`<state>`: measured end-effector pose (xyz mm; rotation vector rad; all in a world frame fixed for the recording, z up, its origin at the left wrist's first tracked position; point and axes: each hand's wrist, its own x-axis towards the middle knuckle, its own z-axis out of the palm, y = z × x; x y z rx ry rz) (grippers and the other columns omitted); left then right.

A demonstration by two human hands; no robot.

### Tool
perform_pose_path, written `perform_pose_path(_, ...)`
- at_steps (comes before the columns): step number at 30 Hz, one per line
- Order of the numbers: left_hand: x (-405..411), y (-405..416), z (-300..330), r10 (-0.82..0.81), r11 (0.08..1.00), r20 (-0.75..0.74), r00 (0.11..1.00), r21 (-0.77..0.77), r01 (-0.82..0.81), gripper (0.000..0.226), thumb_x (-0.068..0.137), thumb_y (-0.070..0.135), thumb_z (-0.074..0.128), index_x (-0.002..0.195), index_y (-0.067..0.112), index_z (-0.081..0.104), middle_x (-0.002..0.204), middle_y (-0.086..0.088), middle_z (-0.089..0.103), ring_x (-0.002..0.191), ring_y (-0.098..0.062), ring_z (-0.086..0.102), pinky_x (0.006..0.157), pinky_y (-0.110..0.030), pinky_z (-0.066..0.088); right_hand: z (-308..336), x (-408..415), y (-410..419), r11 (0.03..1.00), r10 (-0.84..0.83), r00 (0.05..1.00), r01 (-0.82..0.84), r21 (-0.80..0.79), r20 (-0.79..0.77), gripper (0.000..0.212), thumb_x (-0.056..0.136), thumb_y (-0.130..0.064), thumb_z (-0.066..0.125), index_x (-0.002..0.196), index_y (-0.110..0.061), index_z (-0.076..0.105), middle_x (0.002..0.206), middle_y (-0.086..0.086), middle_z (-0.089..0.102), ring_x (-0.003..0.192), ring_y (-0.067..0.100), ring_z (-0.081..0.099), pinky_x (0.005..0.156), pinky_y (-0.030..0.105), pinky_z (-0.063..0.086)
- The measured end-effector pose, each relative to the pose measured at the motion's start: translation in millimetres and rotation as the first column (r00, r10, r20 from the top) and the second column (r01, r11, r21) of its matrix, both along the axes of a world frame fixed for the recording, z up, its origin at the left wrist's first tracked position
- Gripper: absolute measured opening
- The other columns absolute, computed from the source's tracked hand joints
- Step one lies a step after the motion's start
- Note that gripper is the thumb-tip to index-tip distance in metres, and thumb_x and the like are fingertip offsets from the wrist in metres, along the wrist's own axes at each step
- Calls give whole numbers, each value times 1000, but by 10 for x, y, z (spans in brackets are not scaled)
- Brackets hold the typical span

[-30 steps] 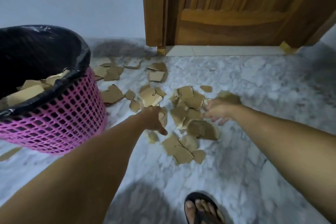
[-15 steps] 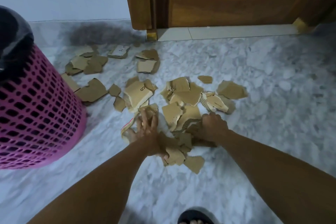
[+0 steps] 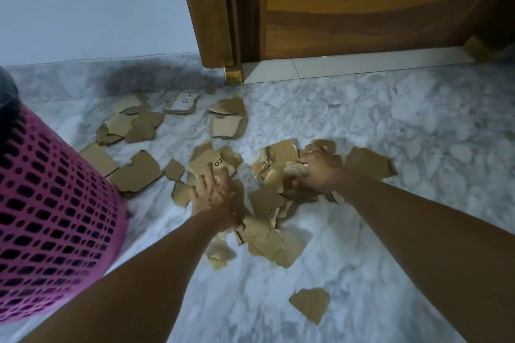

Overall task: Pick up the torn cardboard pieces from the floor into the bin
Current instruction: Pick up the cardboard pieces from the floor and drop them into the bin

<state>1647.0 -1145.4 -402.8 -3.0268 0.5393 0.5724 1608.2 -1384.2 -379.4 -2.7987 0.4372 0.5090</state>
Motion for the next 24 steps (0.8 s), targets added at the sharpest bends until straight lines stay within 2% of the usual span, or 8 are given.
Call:
perform_pose_path(3,269,23,12,93,994,-112,989,-37,-98,152,47,58,88,151,24,-17,154,-15,-32,146,-42,-11,116,-58,6,-38,187,-54,994,16,1000,-13,108,-26,40,75,-45,77,100,-18,62,132,7,50,136,25,35,105,37,35)
perform_pose_path(6,523,48,-10,193,970,-163,968,-114,-213,148,50,62,85,152,20,-13,156,-15,-26,146,-42,-6,117,-59,10,-106,336,-76,973,-29,999,34,227,-23,40,69,-36,85,74,-23,47,99,6,56,104,24,55,82,32,45)
perform_pose_path(8,654,50,-44,288,924,-166,943,-210,-319,139,54,63,82,152,16,-5,157,-17,-11,145,-42,3,115,-57,18,-145,406,-82,964,-91,996,87,251,4,50,62,-35,89,88,-21,48,106,7,53,100,25,55,79,35,48)
perform_pose_path(10,772,53,-115,376,868,-161,913,-284,-408,129,57,59,83,150,13,7,152,-18,11,140,-39,17,108,-51,30,-192,497,-64,965,-132,991,129,230,-3,77,56,-39,91,114,-16,46,118,9,49,107,28,54,86,41,51)
perform_pose_path(13,875,-5,-139,413,847,-158,897,-296,-442,119,53,50,89,143,9,22,139,-15,30,132,-34,32,103,-48,39,-187,600,-21,957,-155,987,162,242,-47,105,50,-42,94,133,-14,35,125,10,44,115,30,51,91,43,49)
perform_pose_path(17,974,-52,-174,399,890,-151,904,-173,-422,118,46,54,90,137,8,30,131,-14,39,126,-32,38,102,-45,41,-174,747,-23,956,-56,986,99,275,-159,91,50,-45,94,123,-11,50,115,6,59,103,22,57,81,33,48)
perform_pose_path(20,1034,-74,-177,444,846,-240,863,-205,-492,116,40,48,94,132,12,33,127,-11,48,120,-32,47,94,-44,48,-180,789,-47,937,-27,983,89,337,-184,76,51,-42,94,113,-10,65,107,6,68,96,21,64,79,32,53)
perform_pose_path(24,1077,-139,-103,406,863,-282,869,-194,-466,108,45,46,94,133,18,38,127,-11,52,118,-33,50,96,-47,48,-201,801,-51,928,-19,986,79,365,-165,66,53,-36,94,108,-9,69,103,7,70,93,21,66,77,31,54)
